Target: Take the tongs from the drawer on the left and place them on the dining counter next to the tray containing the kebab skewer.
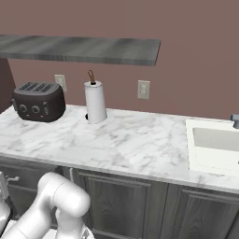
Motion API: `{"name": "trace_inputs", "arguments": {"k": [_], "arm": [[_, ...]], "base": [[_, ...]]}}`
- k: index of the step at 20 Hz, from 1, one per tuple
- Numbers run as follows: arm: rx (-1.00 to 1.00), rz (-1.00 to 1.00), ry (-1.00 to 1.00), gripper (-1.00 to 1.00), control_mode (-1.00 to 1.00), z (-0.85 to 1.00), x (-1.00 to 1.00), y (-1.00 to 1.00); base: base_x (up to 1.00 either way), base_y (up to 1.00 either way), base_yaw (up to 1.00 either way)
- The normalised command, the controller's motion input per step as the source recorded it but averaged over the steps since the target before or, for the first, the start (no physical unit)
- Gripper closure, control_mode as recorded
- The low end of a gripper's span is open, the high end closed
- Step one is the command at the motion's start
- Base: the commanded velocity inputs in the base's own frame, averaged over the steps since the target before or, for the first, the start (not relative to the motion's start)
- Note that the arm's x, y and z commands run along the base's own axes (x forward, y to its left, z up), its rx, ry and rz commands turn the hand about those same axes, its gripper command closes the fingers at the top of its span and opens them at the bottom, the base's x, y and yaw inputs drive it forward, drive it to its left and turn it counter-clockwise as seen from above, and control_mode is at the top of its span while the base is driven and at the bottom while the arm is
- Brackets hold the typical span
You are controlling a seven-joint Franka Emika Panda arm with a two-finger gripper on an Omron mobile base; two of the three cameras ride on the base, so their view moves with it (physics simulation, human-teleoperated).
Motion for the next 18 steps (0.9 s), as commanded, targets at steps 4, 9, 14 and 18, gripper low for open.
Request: {"name": "trace_inputs", "arguments": {"k": [4, 9, 14, 18], "arm": [[0.0, 0.0, 0.0, 1.0, -1.0, 0.0, -0.59, 0.0], [0.0, 0.0, 0.0, 1.0, -1.0, 0.0, -0.53, 0.0], [0.0, 0.0, 0.0, 1.0, -1.0, 0.0, -0.45, 0.0], [0.0, 0.0, 0.0, 1.0, -1.0, 0.0, -0.31, 0.0]], "base": [[0.0, 0.0, 0.0], [0.0, 0.0, 0.0], [0.0, 0.0, 0.0], [0.0, 0.0, 0.0]]}}
